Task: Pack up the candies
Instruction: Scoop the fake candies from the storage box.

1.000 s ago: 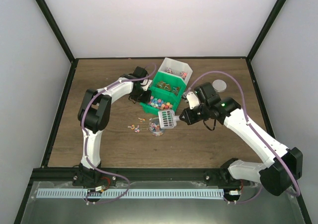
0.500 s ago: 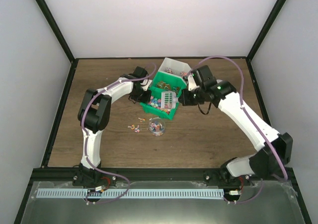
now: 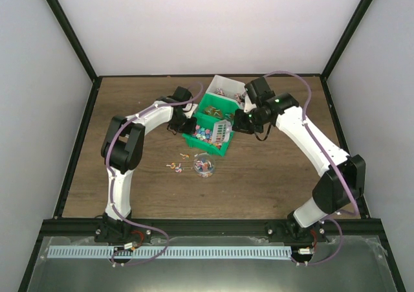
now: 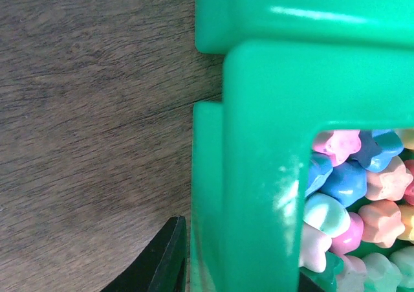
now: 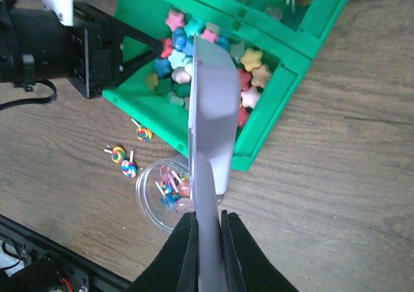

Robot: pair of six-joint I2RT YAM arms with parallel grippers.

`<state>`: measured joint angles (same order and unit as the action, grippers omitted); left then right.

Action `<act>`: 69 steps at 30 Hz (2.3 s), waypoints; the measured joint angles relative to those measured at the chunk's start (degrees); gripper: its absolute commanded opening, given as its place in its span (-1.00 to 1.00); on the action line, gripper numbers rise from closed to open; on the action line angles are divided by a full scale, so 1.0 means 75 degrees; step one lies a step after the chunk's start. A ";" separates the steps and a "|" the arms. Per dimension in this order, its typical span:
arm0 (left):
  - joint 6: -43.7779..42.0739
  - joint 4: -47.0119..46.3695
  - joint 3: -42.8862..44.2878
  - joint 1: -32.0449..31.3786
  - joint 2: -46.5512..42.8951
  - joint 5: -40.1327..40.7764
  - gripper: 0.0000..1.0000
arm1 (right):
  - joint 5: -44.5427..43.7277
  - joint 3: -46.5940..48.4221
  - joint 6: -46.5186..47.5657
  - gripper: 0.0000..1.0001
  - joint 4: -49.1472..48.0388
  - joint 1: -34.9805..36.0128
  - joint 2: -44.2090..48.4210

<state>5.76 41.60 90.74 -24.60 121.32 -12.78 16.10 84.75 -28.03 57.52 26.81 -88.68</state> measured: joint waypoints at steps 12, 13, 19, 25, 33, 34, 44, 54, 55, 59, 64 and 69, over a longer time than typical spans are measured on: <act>0.0000 0.0000 0.0000 0.0026 -0.0058 -0.0050 -0.55 | -0.0029 -0.0458 -0.0548 -0.99 -0.0015 -0.0029 -0.0504; 0.0000 0.0000 0.0000 0.0026 -0.0058 -0.0055 -0.55 | -0.0029 -0.0402 -0.0603 -0.99 -0.0009 -0.0029 -0.0574; -0.0038 -0.0003 0.0000 0.0020 -0.0058 -0.0108 -0.66 | -0.0291 0.0568 -0.0918 -0.99 0.0519 0.0003 -0.1408; -0.0058 0.0000 0.0000 -0.0006 -0.0058 -0.0105 -0.66 | -0.0670 0.1376 -0.1014 -0.99 0.1084 0.0108 -0.2259; -0.0058 0.0000 0.0000 -0.0006 -0.0058 -0.0105 -0.66 | -0.0507 0.1515 -0.0898 -0.99 0.0755 0.0268 -0.2664; -0.0058 0.0000 0.0000 -0.0003 -0.0058 -0.0105 -0.66 | -0.0385 0.1515 -0.0886 -0.99 0.0609 0.0265 -0.2757; -0.0047 0.0000 0.0000 0.0020 -0.0058 -0.0102 -0.66 | 0.0685 0.0694 -0.0752 -0.99 -0.1134 0.0207 -0.2862; -0.0032 0.0050 0.0000 0.0204 -0.0058 -0.0338 -0.64 | 0.2903 -0.2981 -0.1020 -0.99 -0.4677 -0.0959 -0.1495; -0.0035 0.0052 0.0000 0.0221 -0.0058 -0.0347 -0.64 | 0.3095 -0.3188 -0.1052 -0.99 -0.4817 -0.1110 -0.1402; -0.0026 0.0052 0.0000 0.0251 -0.0058 -0.0361 -0.64 | 0.3270 -0.3244 -0.0991 -0.99 -0.4835 -0.1247 -0.1227; -0.0003 0.0052 0.0000 0.0326 -0.0058 -0.0396 -0.64 | 0.3220 -0.3144 -0.0807 -0.99 -0.4610 -0.1268 -0.1070; 0.0009 0.0047 0.0000 0.0370 -0.0058 -0.0358 -0.64 | 0.3255 -0.3214 -0.0729 -0.99 -0.4473 -0.1483 -0.0685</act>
<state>5.82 41.95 90.74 -21.82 120.88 -15.46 40.51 60.64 -33.50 23.97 15.68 -93.82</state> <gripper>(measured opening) 0.179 0.089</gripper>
